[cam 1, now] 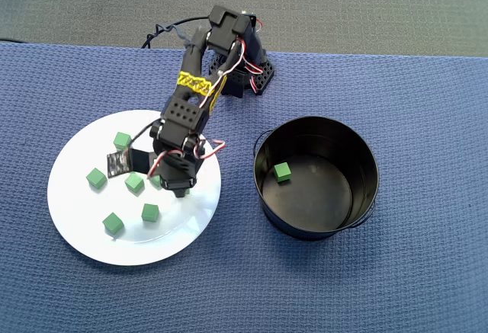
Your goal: Pick up the green cubes from the white plate and place them in the black recipient
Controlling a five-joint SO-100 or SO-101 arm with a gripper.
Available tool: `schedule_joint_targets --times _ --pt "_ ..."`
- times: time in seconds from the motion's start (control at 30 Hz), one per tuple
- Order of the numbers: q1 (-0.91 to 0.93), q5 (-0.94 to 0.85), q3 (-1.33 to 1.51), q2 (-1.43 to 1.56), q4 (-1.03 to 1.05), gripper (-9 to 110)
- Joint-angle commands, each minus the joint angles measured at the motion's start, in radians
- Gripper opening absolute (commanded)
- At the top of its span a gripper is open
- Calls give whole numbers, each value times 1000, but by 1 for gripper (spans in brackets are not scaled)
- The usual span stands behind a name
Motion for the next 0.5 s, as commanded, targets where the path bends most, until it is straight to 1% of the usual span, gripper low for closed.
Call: schedule_joint_targets --times 0.0,0.13,0.23,0.33,0.47 --pt "9 109 -14 224 57 0" --pt "-55 184 -23 394 144 0" --pt "-146 232 -34 545 244 0" --pt "-285 284 -15 690 304 0" --pt "-514 359 -5 752 328 0"
